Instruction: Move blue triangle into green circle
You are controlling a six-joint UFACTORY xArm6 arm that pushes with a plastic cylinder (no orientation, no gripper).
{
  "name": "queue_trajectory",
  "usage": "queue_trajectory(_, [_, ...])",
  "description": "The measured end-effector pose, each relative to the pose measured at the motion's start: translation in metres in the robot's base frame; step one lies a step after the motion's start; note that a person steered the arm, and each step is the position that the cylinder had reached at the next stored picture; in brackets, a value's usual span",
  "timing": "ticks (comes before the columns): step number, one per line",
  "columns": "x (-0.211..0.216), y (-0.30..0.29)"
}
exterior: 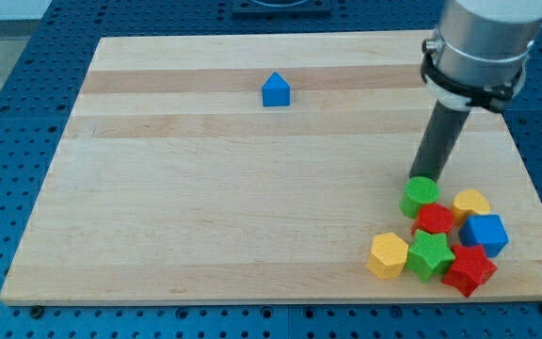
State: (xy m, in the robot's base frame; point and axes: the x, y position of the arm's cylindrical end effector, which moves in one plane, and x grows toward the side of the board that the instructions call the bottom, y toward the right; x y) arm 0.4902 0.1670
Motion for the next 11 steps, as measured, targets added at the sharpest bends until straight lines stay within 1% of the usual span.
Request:
queue_trajectory(1, [0.009,0.000])
queue_trajectory(2, [-0.021,-0.001])
queue_trajectory(3, [-0.088,-0.001])
queue_trajectory(4, [-0.149,-0.022])
queue_trajectory(5, [-0.183,-0.076])
queue_trajectory(6, [-0.196,-0.132])
queue_trajectory(7, [-0.182,-0.163])
queue_trajectory(8, [-0.155,-0.179])
queue_trajectory(9, [-0.147,-0.192])
queue_trajectory(10, [-0.165,-0.218])
queue_trajectory(11, [-0.153,-0.252])
